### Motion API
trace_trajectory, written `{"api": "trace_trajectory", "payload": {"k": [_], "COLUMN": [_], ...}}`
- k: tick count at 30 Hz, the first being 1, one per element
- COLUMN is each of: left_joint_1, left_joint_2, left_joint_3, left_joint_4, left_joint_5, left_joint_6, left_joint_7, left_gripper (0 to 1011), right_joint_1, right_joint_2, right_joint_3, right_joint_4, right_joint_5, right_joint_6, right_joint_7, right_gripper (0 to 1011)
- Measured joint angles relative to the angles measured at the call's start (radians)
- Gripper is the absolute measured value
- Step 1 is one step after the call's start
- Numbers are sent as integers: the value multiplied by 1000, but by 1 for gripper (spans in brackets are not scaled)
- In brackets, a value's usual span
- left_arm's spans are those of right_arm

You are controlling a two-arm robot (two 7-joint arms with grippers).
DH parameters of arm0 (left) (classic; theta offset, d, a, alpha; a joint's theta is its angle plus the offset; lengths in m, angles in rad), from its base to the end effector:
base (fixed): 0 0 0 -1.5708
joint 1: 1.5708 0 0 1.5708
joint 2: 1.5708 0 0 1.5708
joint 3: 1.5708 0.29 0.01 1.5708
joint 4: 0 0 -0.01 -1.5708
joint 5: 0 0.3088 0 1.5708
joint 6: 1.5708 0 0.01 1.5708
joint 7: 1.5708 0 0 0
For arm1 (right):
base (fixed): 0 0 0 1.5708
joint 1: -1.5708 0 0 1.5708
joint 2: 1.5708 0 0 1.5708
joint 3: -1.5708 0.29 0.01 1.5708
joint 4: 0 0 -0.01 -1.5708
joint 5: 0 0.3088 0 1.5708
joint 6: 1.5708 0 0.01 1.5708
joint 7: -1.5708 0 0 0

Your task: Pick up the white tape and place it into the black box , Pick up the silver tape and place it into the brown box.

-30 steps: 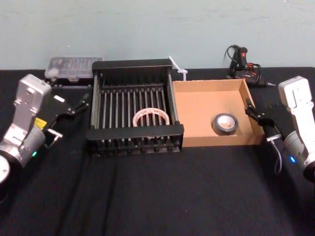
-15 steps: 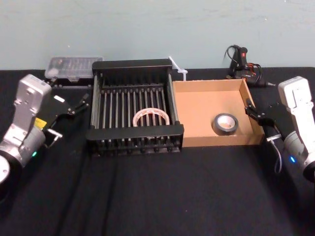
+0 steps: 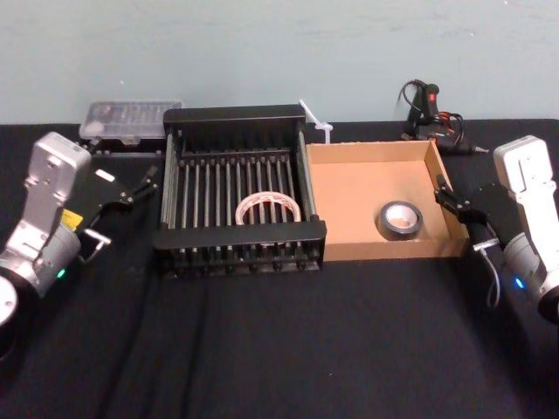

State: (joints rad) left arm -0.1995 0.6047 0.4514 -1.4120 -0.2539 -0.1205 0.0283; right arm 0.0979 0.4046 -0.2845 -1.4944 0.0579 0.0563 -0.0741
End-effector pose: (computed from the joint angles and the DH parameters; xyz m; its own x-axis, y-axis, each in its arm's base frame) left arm 0.3581 0.0827 -0.3023 0.2923 0.8803 0.3738 -0.9553 0.2873 0.0703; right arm 0.3451 -0.0435 -0.3025 0.1705 -0.9175 0.3593 0.9839 0.1390 -0.1120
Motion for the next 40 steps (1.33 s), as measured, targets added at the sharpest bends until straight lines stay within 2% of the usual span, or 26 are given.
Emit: {"api": "trace_trajectory", "payload": {"k": [40], "left_joint_1": [0], "left_joint_2": [0], "left_joint_3": [0], "left_joint_4": [0], "left_joint_5": [0], "left_joint_6": [0], "left_joint_7": [0], "left_gripper": [1001], "right_joint_1": [0], "right_joint_2": [0], "right_joint_3": [0], "right_joint_4": [0], "right_joint_5": [0], "right_joint_6": [0], "right_joint_7": [0], "right_gripper": [1002]}}
